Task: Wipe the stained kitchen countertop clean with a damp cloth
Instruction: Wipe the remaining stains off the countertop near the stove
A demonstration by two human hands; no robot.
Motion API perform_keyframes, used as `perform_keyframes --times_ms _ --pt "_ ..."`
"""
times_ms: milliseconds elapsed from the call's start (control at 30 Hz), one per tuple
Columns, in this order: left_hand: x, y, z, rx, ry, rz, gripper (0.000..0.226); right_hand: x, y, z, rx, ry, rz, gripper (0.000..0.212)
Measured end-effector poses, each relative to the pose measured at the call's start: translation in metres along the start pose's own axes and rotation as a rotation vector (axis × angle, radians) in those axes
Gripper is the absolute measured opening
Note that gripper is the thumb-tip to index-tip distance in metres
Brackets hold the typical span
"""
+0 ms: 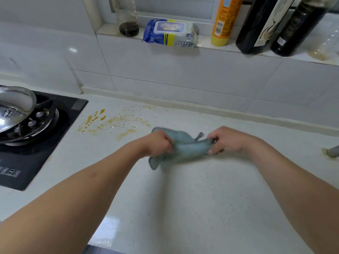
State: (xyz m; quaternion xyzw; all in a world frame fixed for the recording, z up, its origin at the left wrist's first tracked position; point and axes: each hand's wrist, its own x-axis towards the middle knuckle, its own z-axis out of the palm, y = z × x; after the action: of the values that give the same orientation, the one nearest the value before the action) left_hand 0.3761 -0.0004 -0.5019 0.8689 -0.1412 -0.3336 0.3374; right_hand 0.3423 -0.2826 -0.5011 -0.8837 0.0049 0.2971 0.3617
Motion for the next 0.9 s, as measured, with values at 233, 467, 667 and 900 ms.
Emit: perform_keyframes --times_ms 233,467,667,900 --pt "0.015 -0.02 0.011 0.243 0.213 0.004 0.025 0.01 0.024 0.03 0.2 0.202 0.215 0.019" --pt "0.022 -0.018 0.033 0.58 0.374 -0.148 0.01 0.028 -0.009 0.072 -0.048 0.504 0.093 0.013" --pt "0.025 -0.017 0.052 0.627 0.08 -0.165 0.008 0.045 -0.031 0.117 -0.339 0.417 0.075 0.027" --pt "0.019 -0.026 0.046 0.376 0.144 -0.19 0.027 0.057 -0.018 0.126 -0.373 0.38 -0.119 0.027"
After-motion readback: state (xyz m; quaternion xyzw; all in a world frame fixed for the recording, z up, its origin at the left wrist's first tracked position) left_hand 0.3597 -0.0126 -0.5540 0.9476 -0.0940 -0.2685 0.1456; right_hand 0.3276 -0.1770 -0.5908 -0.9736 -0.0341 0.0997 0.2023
